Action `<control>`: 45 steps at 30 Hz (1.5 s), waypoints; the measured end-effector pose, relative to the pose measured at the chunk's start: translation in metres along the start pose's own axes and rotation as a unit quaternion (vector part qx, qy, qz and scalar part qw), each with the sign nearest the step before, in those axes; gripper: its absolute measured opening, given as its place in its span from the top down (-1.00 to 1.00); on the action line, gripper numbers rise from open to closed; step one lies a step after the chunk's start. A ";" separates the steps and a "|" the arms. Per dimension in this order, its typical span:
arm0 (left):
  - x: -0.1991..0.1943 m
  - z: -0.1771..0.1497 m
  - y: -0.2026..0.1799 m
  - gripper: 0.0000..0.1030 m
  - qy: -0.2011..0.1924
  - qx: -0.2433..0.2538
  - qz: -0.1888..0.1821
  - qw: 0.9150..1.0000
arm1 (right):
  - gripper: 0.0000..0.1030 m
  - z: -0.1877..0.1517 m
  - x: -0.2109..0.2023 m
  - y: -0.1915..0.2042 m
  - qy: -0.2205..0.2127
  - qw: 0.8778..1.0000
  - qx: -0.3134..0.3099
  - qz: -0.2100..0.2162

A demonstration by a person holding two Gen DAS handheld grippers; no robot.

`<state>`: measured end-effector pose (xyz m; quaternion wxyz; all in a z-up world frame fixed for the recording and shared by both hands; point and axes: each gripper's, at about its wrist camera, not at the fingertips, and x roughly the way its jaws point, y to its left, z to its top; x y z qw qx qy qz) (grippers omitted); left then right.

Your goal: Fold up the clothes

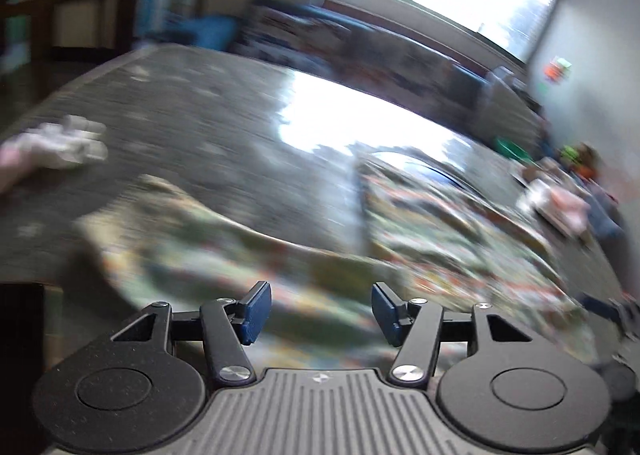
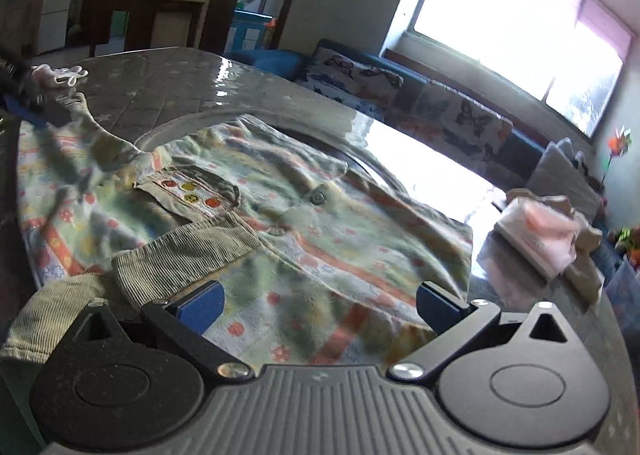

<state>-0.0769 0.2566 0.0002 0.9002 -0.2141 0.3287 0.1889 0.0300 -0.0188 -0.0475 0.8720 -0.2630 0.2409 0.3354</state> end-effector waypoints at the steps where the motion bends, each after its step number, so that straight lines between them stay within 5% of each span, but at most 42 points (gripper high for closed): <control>1: -0.002 0.003 0.010 -0.11 -0.011 -0.010 0.024 1.000 | -1.00 0.002 -0.002 -0.001 -0.003 1.000 0.002 0.001; 10: 0.008 0.018 0.076 -0.11 -0.038 -0.101 0.136 0.985 | -1.00 0.017 -0.018 -0.015 -0.027 0.999 0.023 0.021; 24: 0.028 0.017 0.089 0.15 -0.032 -0.125 0.164 0.978 | -0.99 0.024 -0.019 -0.018 -0.029 0.997 0.056 0.052; 29: 0.030 0.016 0.090 0.69 -0.035 -0.123 0.165 0.978 | -0.95 0.024 -0.020 -0.019 -0.028 0.996 0.066 0.062; 34: 0.020 0.014 0.088 0.83 -0.047 -0.138 0.132 0.981 | -0.87 0.024 -0.020 -0.021 -0.025 0.994 0.077 0.075; 40: 0.000 0.014 0.050 0.84 -0.063 -0.108 0.023 0.992 | -0.76 0.027 -0.019 -0.025 -0.020 0.990 0.099 0.098; 45: -0.014 0.014 0.005 0.85 -0.068 -0.073 -0.071 0.992 | -0.62 0.030 -0.018 -0.033 -0.017 0.984 0.135 0.117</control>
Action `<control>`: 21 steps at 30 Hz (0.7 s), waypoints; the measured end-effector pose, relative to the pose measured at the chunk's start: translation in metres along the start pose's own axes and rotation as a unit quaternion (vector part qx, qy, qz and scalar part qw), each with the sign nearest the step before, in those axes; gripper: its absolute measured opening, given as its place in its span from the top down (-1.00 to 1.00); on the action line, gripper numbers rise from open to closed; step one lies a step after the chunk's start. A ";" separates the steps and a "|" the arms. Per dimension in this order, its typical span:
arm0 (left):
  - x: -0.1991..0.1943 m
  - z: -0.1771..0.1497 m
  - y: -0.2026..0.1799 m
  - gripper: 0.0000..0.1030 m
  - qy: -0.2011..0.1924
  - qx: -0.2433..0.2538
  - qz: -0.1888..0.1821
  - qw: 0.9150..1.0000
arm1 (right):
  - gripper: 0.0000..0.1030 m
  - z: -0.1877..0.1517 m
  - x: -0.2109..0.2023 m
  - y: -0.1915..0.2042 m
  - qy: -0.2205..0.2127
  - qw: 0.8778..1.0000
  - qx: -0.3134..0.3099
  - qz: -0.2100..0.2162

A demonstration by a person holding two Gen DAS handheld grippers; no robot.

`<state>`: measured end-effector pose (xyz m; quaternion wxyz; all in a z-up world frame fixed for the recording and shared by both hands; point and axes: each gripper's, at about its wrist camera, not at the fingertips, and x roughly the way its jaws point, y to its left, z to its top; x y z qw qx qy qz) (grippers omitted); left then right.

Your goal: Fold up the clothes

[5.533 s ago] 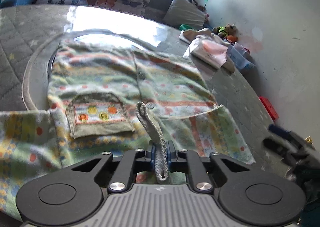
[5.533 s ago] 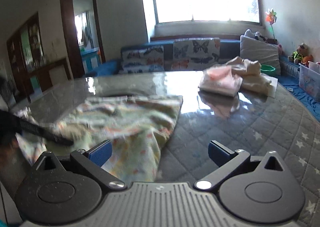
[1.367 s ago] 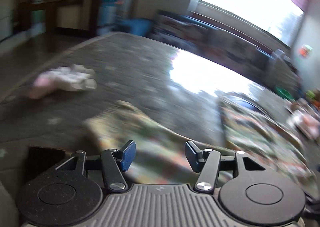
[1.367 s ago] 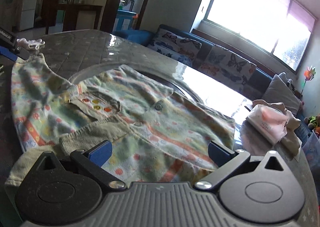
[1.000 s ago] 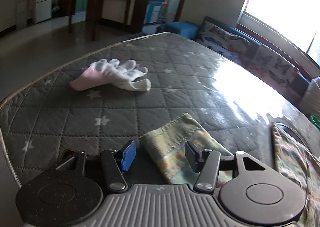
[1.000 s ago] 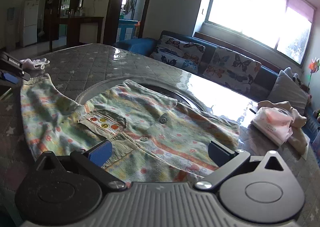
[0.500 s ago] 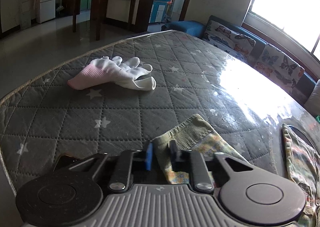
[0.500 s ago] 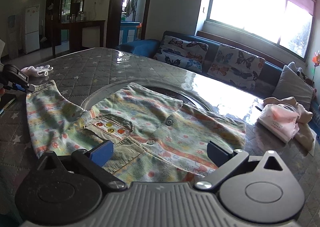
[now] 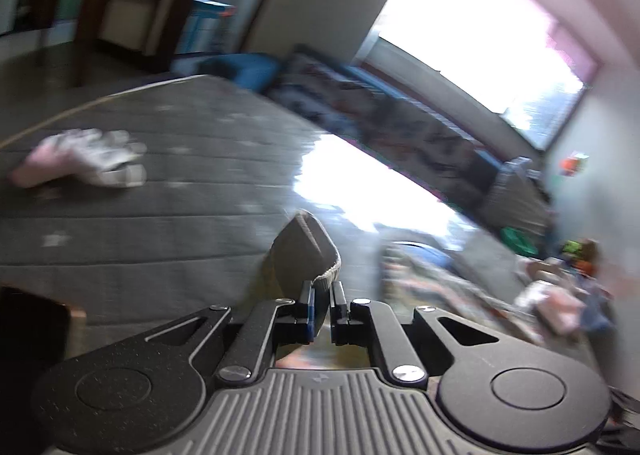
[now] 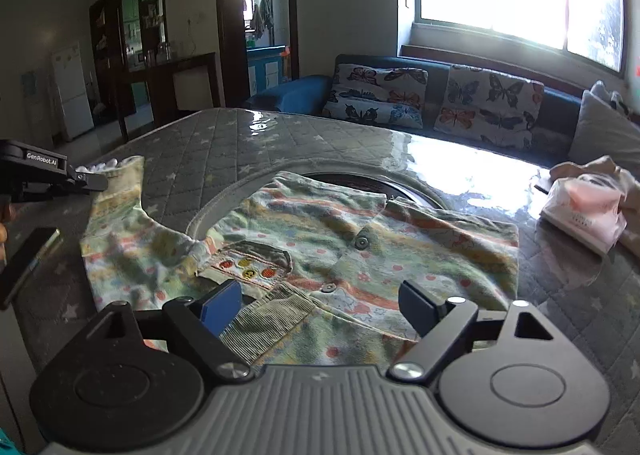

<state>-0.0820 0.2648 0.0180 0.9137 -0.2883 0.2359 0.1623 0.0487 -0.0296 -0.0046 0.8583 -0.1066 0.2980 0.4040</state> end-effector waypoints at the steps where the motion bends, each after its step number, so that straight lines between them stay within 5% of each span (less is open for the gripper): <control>1: -0.001 -0.001 -0.010 0.85 0.002 0.009 -0.020 1.000 | -0.61 0.001 -0.001 -0.003 0.000 1.000 0.012 0.005; 9: 0.010 -0.044 -0.086 0.86 0.071 0.069 -0.154 0.983 | -0.44 0.003 0.001 -0.037 0.007 0.988 0.144 0.056; 21: 0.026 -0.090 -0.118 0.86 0.142 0.103 -0.200 0.964 | -0.34 -0.016 0.030 -0.056 0.078 0.942 0.285 0.157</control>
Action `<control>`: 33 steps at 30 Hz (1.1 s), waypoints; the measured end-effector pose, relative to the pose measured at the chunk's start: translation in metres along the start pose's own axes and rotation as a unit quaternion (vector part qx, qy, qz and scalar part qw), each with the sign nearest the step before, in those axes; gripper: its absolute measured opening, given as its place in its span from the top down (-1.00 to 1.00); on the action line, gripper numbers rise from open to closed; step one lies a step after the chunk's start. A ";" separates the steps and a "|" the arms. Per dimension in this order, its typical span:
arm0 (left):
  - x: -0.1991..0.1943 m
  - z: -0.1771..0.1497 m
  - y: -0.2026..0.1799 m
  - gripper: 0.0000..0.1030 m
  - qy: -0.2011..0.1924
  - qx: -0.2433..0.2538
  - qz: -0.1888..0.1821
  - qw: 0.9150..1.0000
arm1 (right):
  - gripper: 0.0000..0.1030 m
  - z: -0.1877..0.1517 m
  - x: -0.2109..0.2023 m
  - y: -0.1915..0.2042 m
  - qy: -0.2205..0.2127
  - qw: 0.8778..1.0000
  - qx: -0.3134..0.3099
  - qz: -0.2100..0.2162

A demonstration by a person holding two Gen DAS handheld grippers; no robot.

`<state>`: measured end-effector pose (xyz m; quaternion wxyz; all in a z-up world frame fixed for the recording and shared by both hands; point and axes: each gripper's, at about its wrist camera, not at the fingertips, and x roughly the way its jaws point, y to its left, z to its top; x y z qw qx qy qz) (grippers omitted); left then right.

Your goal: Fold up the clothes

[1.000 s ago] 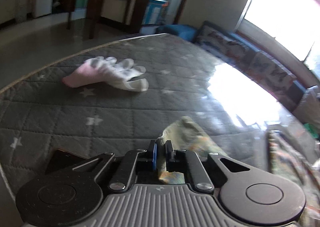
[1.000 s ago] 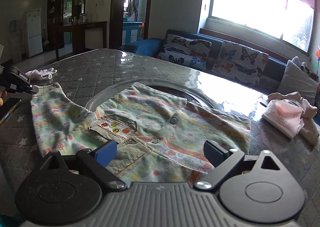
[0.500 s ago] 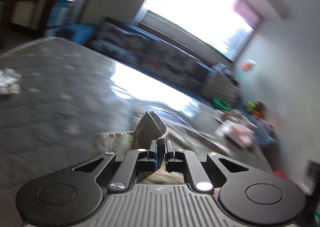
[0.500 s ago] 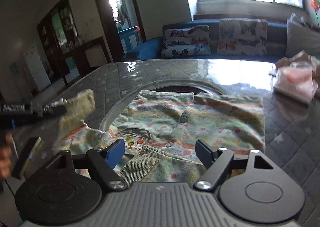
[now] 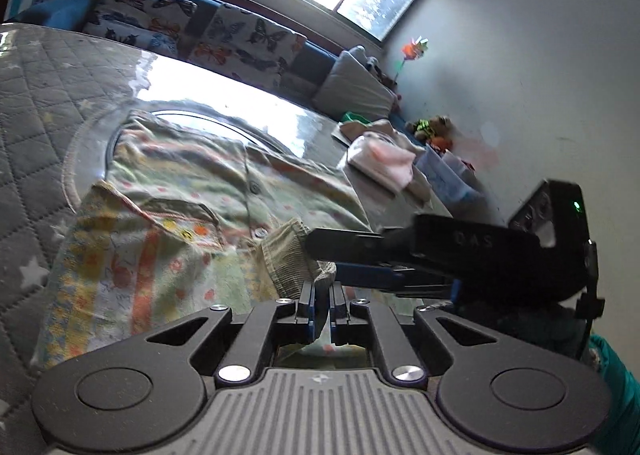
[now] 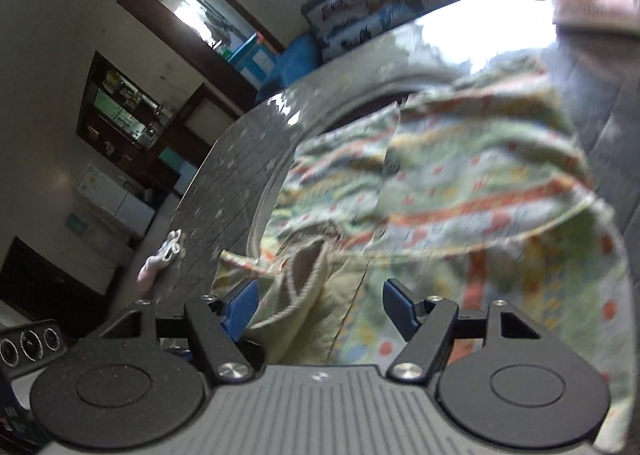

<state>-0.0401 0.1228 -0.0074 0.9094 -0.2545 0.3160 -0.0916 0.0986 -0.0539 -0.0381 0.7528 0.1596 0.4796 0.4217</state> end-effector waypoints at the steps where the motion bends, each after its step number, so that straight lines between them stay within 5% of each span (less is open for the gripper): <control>1: 0.002 -0.002 -0.001 0.86 0.004 0.003 0.000 1.000 | -0.31 -0.001 0.003 0.000 0.007 1.000 0.004 0.003; 4: 0.006 -0.007 -0.004 0.86 0.013 0.015 0.000 1.000 | -0.18 -0.006 0.013 0.000 0.022 1.000 0.013 0.002; 12: 0.003 -0.011 -0.004 0.71 0.034 0.037 -0.008 0.999 | 0.79 -0.009 0.023 -0.007 0.030 0.999 0.031 0.009; 18: -0.019 -0.005 0.007 0.16 0.026 0.054 -0.003 0.998 | 0.88 -0.001 -0.004 0.009 -0.009 1.000 -0.028 -0.007; 33: -0.019 0.015 0.050 0.07 0.040 0.020 0.053 0.998 | 0.90 0.010 -0.051 0.000 -0.066 0.994 -0.056 -0.064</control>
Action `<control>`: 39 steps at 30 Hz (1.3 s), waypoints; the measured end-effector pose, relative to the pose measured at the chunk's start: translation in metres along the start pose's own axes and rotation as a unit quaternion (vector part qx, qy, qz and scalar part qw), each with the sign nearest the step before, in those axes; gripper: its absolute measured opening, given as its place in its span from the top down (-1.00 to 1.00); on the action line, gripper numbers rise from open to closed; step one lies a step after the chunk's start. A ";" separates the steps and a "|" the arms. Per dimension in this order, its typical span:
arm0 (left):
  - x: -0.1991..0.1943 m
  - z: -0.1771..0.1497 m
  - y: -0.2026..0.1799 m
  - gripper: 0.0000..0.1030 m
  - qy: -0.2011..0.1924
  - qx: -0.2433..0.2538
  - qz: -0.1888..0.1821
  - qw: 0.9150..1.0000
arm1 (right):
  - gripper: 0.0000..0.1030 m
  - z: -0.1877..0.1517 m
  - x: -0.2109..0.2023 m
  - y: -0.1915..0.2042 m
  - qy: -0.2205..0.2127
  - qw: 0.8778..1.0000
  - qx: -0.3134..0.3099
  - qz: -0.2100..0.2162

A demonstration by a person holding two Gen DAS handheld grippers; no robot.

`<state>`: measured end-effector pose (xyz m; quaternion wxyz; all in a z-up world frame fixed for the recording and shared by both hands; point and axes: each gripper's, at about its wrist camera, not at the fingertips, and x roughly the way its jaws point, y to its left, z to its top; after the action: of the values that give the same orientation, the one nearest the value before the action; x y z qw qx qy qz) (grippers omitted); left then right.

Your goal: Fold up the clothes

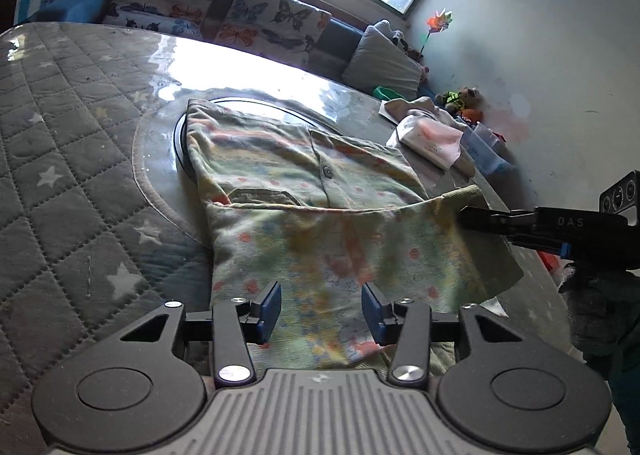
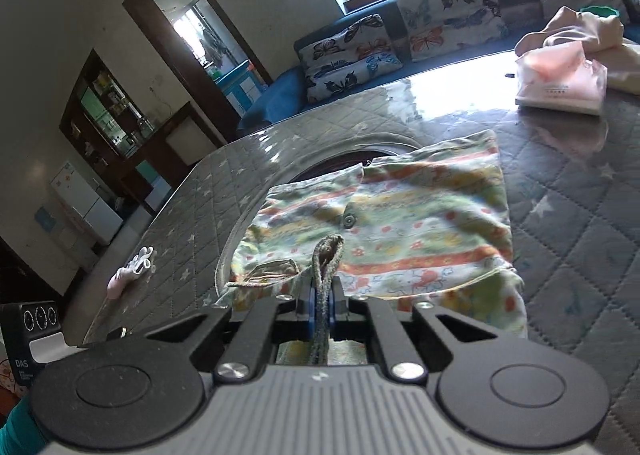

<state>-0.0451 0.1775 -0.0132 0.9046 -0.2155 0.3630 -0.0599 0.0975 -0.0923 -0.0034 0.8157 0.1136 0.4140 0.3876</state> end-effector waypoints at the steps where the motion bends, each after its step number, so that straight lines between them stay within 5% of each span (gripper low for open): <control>1: 0.000 0.002 -0.001 0.07 0.000 0.004 0.001 1.000 | 0.90 -0.001 0.001 -0.001 0.000 1.000 -0.001 -0.003; 10: 0.025 0.038 -0.005 0.11 -0.018 0.015 -0.002 1.000 | 0.90 0.003 0.004 0.015 -0.023 0.998 -0.055 -0.019; 17: 0.054 0.032 0.006 0.30 -0.004 0.026 0.057 0.998 | 0.89 -0.004 0.013 0.003 -0.010 0.996 -0.062 -0.056; 25: 0.046 0.033 0.010 0.45 -0.013 0.038 0.075 0.996 | 0.71 -0.012 0.020 -0.007 -0.007 0.989 -0.087 -0.116; 30: 0.039 0.036 -0.009 0.41 -0.018 0.054 0.048 0.997 | 0.68 -0.012 0.019 0.008 -0.021 0.980 -0.143 -0.134; 39: 0.066 0.021 -0.041 0.24 0.018 0.098 0.014 0.995 | 0.62 -0.026 0.057 0.012 0.025 0.977 -0.173 -0.120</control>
<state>0.0190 0.1304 -0.0234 0.9152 -0.1196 0.3750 -0.0862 0.0914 -0.0466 -0.0474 0.8531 -0.0899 0.3713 0.3553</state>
